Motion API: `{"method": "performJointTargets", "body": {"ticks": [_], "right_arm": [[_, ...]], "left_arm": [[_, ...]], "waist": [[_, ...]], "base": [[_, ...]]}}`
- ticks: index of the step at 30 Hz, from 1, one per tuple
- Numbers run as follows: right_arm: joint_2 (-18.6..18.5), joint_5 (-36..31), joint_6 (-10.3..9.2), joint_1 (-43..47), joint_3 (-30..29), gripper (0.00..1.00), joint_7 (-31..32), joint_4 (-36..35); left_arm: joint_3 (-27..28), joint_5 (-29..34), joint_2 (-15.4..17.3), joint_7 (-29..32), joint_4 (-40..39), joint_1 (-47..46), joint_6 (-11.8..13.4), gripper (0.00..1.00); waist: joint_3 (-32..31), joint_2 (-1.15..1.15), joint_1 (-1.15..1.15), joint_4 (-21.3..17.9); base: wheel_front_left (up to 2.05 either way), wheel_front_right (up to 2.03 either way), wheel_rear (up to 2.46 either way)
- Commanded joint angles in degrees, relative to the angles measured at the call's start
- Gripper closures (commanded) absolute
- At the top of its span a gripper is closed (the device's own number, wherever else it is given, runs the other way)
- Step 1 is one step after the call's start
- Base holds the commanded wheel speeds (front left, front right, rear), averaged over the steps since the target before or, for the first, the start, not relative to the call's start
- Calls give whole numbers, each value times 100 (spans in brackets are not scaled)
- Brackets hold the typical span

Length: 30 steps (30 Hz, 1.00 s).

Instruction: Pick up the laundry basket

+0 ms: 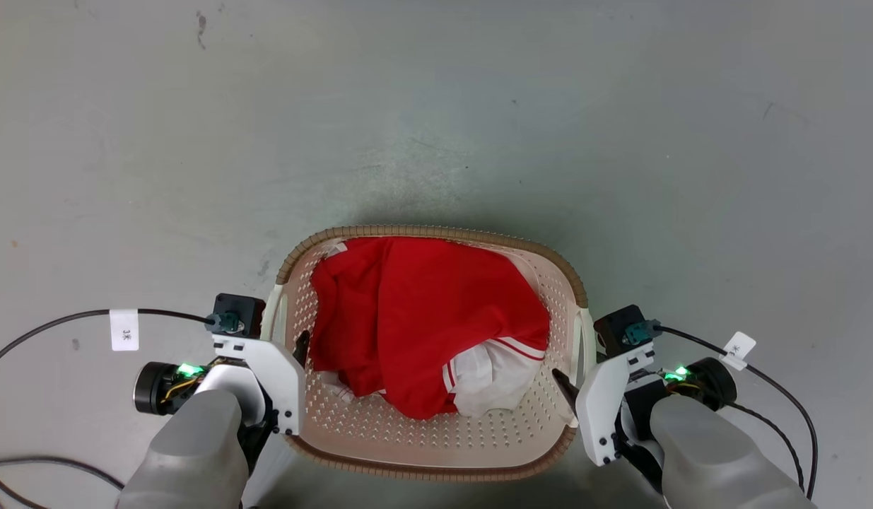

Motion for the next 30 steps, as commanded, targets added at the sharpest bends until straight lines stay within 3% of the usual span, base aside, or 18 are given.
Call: {"method": "performJointTargets", "body": {"ticks": [1, 7, 8, 9, 10, 21, 30], "right_arm": [[-3, 24, -3, -105, 22, 0, -12, 23], [-3, 74, -4, -198, 87, 0, -19, 72], [-3, 75, -4, -214, 100, 31, -19, 79], [-3, 62, -4, -257, 99, 79, -82, 85], [-3, 70, -3, -272, 101, 100, -86, 91], [-9, 171, -2, -242, 202, 100, -6, 140], [2, 368, 2, -2, 372, 100, 153, 75]], "left_arm": [[-28, -19, -6, 8, 9, -93, -8, 0], [-169, -61, -3, 58, 25, -174, -8, 0], [-185, -68, -1, 85, 30, -178, -8, 0], [-198, -70, 2, 89, 31, -187, -8, 57], [-217, -71, -4, 96, 36, -200, -8, 100], [-389, -204, -82, 144, 47, -161, -2, 100], [-543, -419, -184, 233, 48, 83, -2, 100]], "waist": [[55, 0, 0, 12], [176, 0, 0, 43], [191, 0, 0, 49], [206, 0, 0, 54], [219, 0, 0, 62], [183, 0, 0, 95], [-284, 0, 0, 59]], "base": [[0, 0, 0], [0, 0, 0], [0, 0, 0], [0, 0, 0], [0, 0, 0], [0, 0, 0], [0, 0, 0]]}}
